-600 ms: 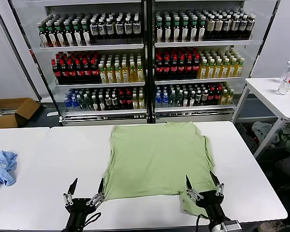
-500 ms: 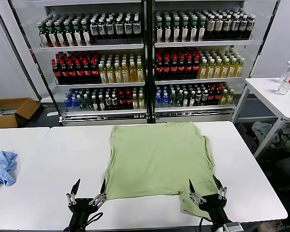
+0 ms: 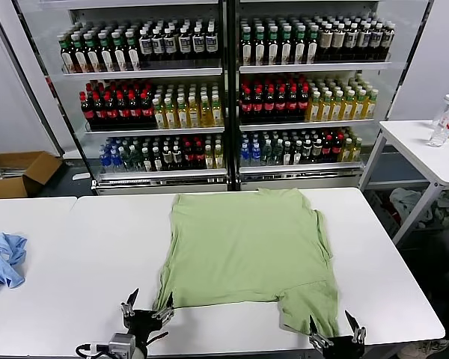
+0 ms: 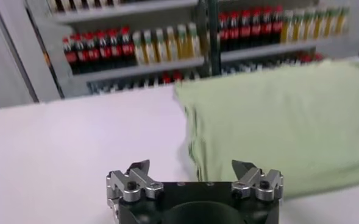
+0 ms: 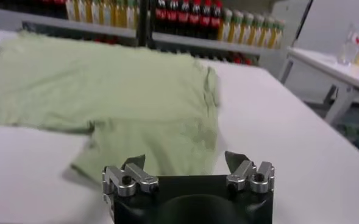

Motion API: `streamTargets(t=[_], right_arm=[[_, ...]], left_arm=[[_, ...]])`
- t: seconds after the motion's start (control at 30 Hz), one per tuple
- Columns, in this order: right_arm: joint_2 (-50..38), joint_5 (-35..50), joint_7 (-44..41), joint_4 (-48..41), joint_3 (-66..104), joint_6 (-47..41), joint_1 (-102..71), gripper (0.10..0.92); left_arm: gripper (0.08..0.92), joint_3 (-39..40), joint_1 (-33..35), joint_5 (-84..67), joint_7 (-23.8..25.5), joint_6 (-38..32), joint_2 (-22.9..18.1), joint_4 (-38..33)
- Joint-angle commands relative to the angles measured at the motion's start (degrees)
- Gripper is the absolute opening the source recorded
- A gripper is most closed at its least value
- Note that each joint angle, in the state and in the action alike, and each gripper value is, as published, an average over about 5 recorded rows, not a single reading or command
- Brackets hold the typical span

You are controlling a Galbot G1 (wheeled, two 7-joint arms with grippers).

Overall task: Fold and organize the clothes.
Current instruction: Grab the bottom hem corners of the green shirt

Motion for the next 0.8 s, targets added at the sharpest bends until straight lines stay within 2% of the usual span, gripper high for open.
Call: streamTargets(t=[0.03, 0.1, 0.4, 0.63, 0.8], right_arm=[[-0.03, 2.63, 0.05, -2.75, -0.01, -2.12, -0.49, 0.805], [-0.07, 3.28, 0.06, -2.88, -0.21, -2.25, -0.47, 0.775], [-0.87, 5.55, -0.47, -1.95, -0.44, -2.33, -0.63, 0.531], [-2.91, 6.59, -1.67, -0.36, 0.26, -1.16, 0.31, 0.339], [-4.98, 7.13, -2.43, 2.18, 1.07, 0.89, 1.79, 0.192]], left_arm=[[0.817, 0.64, -2.47, -6.64, 1.87, 5.96, 0.85, 3.41], [0.796, 0.55, -2.31, -7.69, 2.57, 5.96, 0.85, 3.44], [0.568, -0.05, -0.97, -11.54, 5.84, 5.81, 1.0, 2.45], [0.343, -1.16, -0.22, -15.31, 7.35, 4.63, 1.08, 1.51], [0.204, -2.74, 0.87, -17.38, 7.82, 1.46, 1.17, -2.18]])
